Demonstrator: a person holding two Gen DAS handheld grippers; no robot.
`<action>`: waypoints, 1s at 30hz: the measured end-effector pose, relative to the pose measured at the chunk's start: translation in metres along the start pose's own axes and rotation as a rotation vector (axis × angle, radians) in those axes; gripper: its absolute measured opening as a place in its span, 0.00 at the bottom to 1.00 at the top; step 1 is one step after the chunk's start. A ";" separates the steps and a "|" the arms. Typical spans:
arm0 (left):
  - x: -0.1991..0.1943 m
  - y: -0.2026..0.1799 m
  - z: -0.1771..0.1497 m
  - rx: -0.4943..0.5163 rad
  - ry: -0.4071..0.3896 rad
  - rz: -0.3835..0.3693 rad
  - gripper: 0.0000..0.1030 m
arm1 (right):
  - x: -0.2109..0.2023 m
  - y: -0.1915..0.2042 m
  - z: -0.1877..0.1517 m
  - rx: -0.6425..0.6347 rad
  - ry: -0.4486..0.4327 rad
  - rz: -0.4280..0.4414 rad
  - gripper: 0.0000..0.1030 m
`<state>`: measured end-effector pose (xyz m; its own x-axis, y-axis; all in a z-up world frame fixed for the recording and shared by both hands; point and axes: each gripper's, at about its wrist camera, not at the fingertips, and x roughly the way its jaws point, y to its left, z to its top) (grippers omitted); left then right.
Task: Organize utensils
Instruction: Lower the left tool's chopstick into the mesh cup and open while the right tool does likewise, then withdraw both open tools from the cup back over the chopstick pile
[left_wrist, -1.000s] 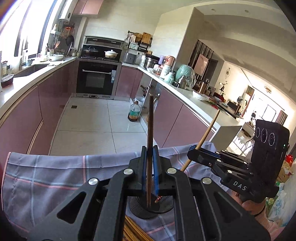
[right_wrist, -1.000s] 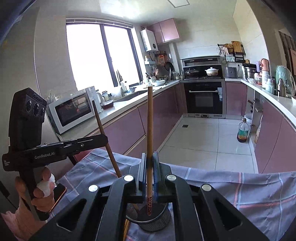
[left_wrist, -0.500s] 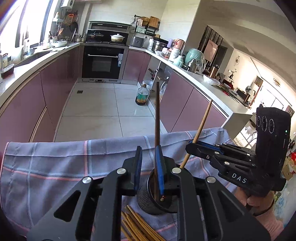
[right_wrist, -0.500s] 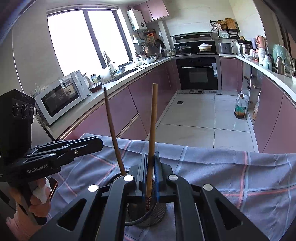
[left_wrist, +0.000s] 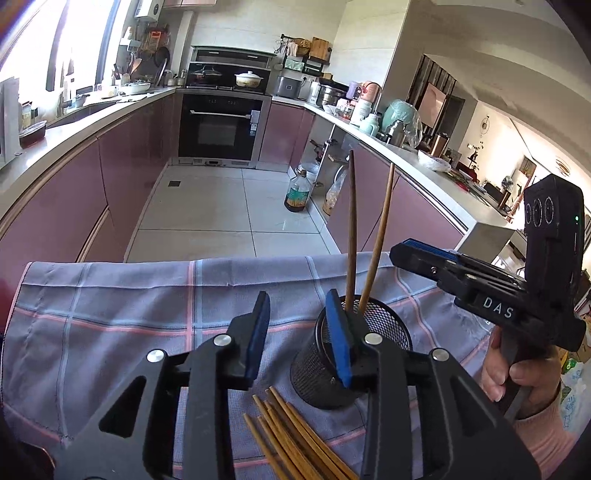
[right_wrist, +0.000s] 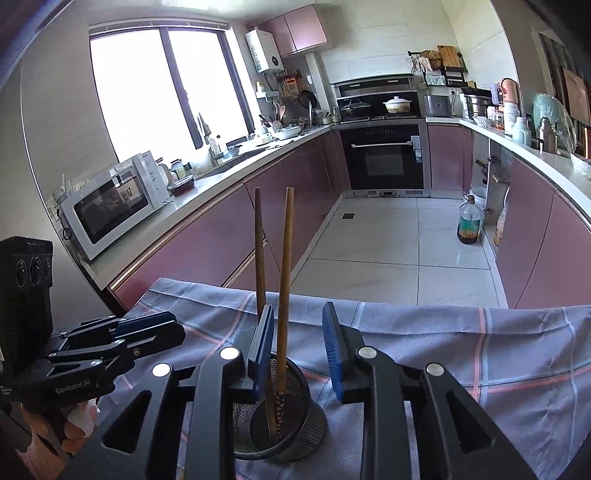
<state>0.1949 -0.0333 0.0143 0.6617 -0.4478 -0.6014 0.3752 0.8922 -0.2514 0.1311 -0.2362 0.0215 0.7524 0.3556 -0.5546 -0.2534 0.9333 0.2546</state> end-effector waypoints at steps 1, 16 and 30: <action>-0.003 0.001 -0.003 0.000 -0.006 0.006 0.33 | -0.002 0.000 0.000 -0.002 -0.005 -0.003 0.24; -0.044 0.024 -0.076 0.016 -0.013 0.103 0.49 | -0.062 0.043 -0.057 -0.154 -0.025 0.107 0.35; -0.021 0.024 -0.155 -0.006 0.146 0.121 0.51 | -0.010 0.059 -0.134 -0.140 0.252 0.102 0.35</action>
<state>0.0896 0.0071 -0.0966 0.6003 -0.3246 -0.7310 0.2944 0.9395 -0.1754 0.0267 -0.1776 -0.0644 0.5491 0.4326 -0.7151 -0.4144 0.8840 0.2165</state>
